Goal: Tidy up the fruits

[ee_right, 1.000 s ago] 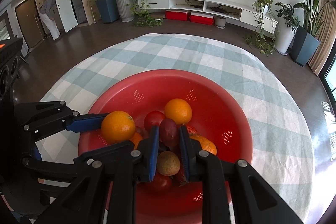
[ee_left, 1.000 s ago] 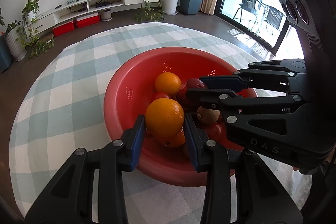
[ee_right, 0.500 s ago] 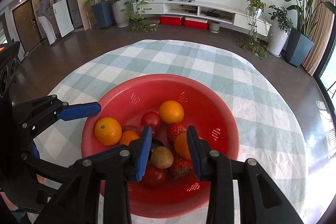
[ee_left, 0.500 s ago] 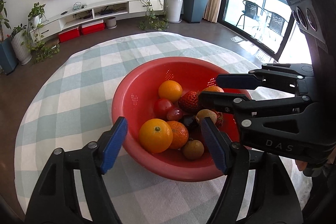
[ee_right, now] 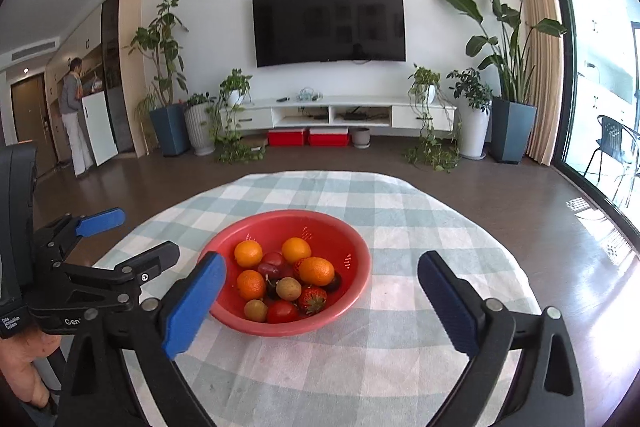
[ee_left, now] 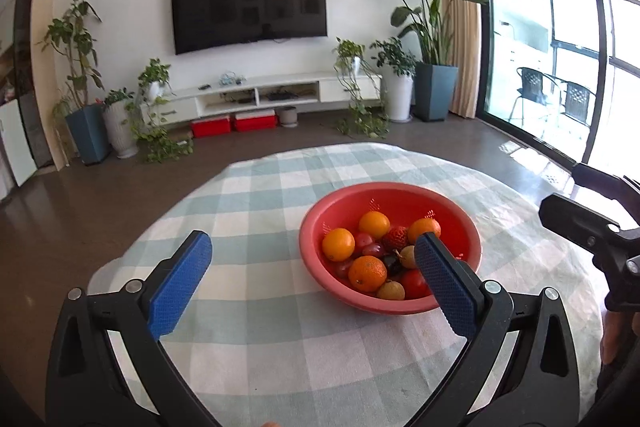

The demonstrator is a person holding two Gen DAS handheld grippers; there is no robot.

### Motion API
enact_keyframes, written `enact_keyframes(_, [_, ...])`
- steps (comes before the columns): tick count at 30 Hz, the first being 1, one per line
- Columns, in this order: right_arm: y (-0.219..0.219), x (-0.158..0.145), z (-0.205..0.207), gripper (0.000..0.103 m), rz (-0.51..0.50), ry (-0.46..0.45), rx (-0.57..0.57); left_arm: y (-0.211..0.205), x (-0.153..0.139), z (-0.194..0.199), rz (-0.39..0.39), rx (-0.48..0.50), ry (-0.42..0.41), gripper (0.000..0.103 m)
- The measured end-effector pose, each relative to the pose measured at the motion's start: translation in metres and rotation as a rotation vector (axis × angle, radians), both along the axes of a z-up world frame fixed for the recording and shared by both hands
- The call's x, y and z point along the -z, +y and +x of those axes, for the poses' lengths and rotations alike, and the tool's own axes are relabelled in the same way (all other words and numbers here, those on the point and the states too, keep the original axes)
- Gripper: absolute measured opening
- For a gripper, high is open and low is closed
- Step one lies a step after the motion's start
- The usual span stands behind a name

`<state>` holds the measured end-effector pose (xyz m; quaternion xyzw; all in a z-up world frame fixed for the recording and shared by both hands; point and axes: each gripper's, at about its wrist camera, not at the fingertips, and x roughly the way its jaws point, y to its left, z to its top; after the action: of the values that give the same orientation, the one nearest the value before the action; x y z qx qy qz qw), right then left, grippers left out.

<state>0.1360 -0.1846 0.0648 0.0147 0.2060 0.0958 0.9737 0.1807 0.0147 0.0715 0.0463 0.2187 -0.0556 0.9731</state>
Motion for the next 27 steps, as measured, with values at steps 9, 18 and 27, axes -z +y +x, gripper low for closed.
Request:
enact_keyframes(9, [-0.012,-0.015,-0.072,0.103,0.043,-0.192,0.078,-0.011,-0.019,-0.101,-0.032,-0.122,-0.081,0.103])
enact_keyframes(18, [-0.021,0.0,-0.107,0.103,0.002,-0.222,0.118,-0.02,0.012,-0.11,-0.034,-0.16,0.098,0.103])
enact_keyframes(27, [-0.012,0.021,-0.096,0.103,-0.019,-0.115,0.092,-0.023,0.059,-0.084,-0.025,-0.153,0.211,0.103])
